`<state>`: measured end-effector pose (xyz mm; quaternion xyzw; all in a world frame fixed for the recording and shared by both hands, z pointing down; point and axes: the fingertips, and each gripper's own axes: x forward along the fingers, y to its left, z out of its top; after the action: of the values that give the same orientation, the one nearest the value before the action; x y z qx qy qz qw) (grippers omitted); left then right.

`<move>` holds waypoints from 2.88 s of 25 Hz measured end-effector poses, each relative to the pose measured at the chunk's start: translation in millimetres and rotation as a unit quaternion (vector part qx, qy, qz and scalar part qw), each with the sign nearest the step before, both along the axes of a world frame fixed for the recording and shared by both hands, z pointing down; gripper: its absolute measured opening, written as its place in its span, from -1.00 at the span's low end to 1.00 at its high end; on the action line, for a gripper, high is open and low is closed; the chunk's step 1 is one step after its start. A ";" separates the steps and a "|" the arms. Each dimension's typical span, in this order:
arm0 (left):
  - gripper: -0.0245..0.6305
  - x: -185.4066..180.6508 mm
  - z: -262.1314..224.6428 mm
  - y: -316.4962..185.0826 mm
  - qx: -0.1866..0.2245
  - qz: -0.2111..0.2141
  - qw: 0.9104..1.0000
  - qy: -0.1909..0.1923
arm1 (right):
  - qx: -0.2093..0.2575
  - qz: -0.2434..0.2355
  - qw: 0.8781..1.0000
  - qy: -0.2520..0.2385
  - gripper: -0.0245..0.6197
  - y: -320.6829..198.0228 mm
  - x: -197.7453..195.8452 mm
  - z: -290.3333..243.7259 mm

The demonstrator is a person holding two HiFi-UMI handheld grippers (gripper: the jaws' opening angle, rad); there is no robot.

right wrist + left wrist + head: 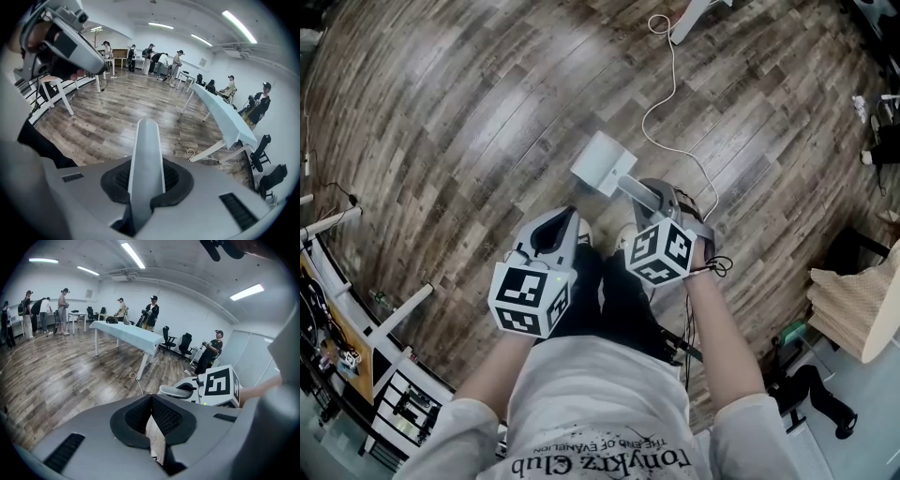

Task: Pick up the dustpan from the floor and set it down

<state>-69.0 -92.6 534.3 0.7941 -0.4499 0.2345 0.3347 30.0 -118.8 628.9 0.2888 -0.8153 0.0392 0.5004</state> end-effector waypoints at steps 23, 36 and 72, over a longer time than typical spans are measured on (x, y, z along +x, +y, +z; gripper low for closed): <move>-0.85 2.8 -49.7 58.2 0.034 0.036 0.999 -0.014 | 0.005 0.053 0.999 -0.003 -0.72 75.3 19.0 -92.7; -0.85 5.3 -94.4 90.1 0.071 0.050 0.996 -0.011 | 0.029 0.043 0.999 0.001 -0.72 107.5 9.9 -161.8; -0.85 21.9 -120.1 131.3 0.079 0.073 0.994 0.025 | 0.047 0.021 0.999 0.004 -0.72 140.2 1.0 -190.4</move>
<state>-47.1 38.7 414.2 0.8543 -0.3992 0.2023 0.2644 31.0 21.4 438.5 0.3290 -0.8083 0.0101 0.4882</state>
